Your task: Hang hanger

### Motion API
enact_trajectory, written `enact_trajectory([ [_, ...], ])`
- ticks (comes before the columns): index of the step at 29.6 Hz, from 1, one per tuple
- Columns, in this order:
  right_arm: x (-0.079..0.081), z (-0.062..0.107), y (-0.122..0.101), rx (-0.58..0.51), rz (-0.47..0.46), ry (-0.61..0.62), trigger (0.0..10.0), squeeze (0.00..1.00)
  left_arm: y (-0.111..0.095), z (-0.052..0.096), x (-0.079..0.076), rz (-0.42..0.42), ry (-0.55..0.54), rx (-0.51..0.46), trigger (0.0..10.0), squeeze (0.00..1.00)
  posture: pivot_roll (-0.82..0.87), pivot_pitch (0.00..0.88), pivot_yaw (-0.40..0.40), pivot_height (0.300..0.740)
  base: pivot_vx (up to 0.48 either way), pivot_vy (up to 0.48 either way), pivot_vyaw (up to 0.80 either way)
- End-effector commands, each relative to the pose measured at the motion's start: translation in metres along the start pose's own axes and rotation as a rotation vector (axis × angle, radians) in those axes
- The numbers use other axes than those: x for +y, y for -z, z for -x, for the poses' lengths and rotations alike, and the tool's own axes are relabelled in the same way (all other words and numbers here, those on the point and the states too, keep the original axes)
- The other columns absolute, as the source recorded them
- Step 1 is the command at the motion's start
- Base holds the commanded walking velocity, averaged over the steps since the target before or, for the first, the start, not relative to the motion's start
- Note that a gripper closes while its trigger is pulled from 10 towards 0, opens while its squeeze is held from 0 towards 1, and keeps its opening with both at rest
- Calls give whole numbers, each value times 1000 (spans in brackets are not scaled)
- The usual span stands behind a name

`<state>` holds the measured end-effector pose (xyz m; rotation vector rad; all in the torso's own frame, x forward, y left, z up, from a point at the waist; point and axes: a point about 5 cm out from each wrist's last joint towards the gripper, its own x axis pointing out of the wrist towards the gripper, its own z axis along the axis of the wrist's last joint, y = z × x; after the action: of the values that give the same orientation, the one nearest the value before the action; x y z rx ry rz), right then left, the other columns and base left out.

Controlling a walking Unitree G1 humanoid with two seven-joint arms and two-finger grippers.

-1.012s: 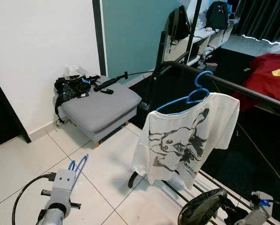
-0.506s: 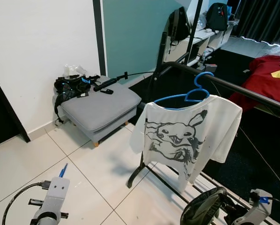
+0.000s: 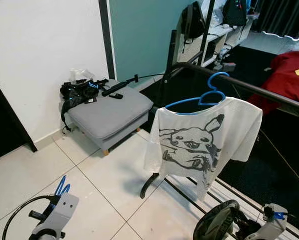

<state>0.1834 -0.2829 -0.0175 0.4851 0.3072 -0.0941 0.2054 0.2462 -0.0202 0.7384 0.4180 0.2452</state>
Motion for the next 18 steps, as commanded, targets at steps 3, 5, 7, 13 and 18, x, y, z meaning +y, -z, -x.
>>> enact_trajectory([
  [3,2,2,0,-20,6,6,10000,0,7,1,4,-34,-3,7,10000,0,65,85,-20,740,0,0,0],
  [5,2,3,0,-20,5,2,10000,0,8,2,5,-37,-6,6,10000,0,68,83,-37,740,0,0,0],
  [7,5,3,1,-12,7,-12,10000,0,9,2,8,-42,-12,3,10000,0,53,91,-50,740,0,0,0],
  [13,2,6,-2,-9,9,-14,10000,0,7,2,9,-44,-19,-7,10000,0,31,110,-78,740,0,0,0],
  [18,0,8,-3,1,10,-19,10000,0,7,4,6,-43,-21,-12,10000,0,46,122,-94,740,0,0,0],
])
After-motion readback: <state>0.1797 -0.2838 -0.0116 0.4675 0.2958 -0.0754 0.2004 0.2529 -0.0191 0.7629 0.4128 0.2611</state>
